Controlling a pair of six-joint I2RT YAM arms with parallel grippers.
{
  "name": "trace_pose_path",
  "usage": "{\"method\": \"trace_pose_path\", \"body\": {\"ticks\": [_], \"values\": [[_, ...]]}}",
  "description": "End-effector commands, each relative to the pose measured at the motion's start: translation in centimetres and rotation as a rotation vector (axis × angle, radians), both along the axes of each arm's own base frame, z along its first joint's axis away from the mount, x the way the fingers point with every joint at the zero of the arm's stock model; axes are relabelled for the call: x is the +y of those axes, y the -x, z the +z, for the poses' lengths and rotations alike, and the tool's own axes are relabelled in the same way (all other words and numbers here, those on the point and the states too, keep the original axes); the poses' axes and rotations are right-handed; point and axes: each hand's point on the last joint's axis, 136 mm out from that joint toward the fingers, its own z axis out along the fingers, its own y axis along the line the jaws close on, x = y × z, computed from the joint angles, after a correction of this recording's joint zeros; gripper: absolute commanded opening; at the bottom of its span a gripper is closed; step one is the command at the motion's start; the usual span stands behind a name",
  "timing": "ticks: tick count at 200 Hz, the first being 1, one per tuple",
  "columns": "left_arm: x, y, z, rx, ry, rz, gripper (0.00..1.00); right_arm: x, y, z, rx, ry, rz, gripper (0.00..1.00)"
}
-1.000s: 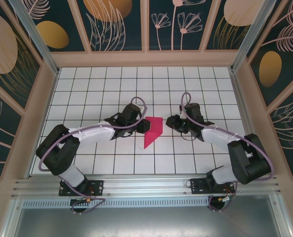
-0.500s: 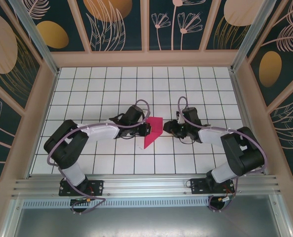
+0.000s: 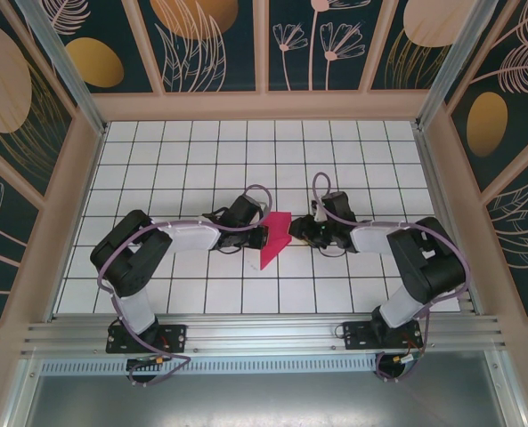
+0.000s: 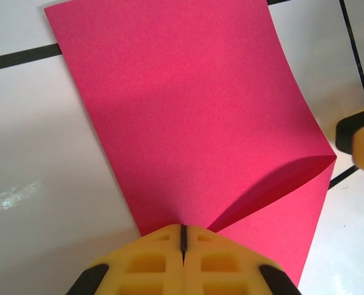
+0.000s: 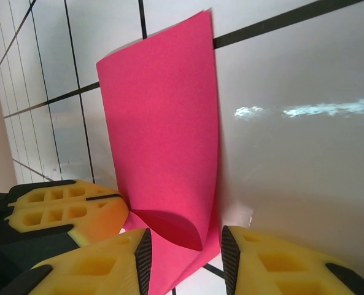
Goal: Fold a paper plane with a square sheet of paper (pick it up from the middle)
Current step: Fourth fold the wing at the center of the table.
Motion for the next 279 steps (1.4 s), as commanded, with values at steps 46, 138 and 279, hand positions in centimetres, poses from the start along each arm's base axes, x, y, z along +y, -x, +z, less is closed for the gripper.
{"method": "trace_pose_path", "body": {"ticks": [46,138,279], "values": [[1.0,0.7,-1.8,0.015,-0.048,-0.014,0.02,2.0,-0.7,0.5,0.0,-0.035,0.029,0.38],[0.2,0.4,-0.5,0.0,0.006,-0.01,0.04,3.4,-0.9,0.9,-0.001,-0.079,0.059,0.32],[0.8,1.1,7.1,-0.122,0.168,0.045,0.33,3.4,0.0,1.4,-0.003,-0.046,0.019,0.02]]}}
